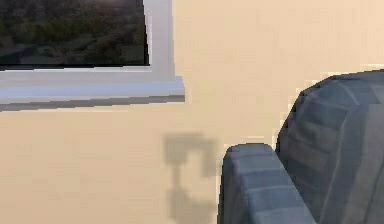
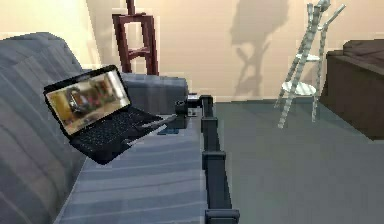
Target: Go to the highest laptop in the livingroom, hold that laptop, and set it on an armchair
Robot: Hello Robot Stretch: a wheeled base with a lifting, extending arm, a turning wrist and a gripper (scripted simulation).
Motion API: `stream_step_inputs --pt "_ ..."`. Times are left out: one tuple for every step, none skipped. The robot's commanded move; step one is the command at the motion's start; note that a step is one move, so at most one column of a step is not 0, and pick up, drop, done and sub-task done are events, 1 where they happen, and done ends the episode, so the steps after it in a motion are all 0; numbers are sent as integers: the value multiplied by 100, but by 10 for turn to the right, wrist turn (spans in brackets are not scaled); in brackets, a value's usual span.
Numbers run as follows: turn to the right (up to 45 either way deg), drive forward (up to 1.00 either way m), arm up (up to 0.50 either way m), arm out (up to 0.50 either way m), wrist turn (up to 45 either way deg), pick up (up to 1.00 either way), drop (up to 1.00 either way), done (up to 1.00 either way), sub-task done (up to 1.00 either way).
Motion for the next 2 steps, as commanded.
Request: stream_step_inputs --pt "0 0 -32 0 0 0 0 0 0" --pt "0 0 0 0 0 0 100 0 0"
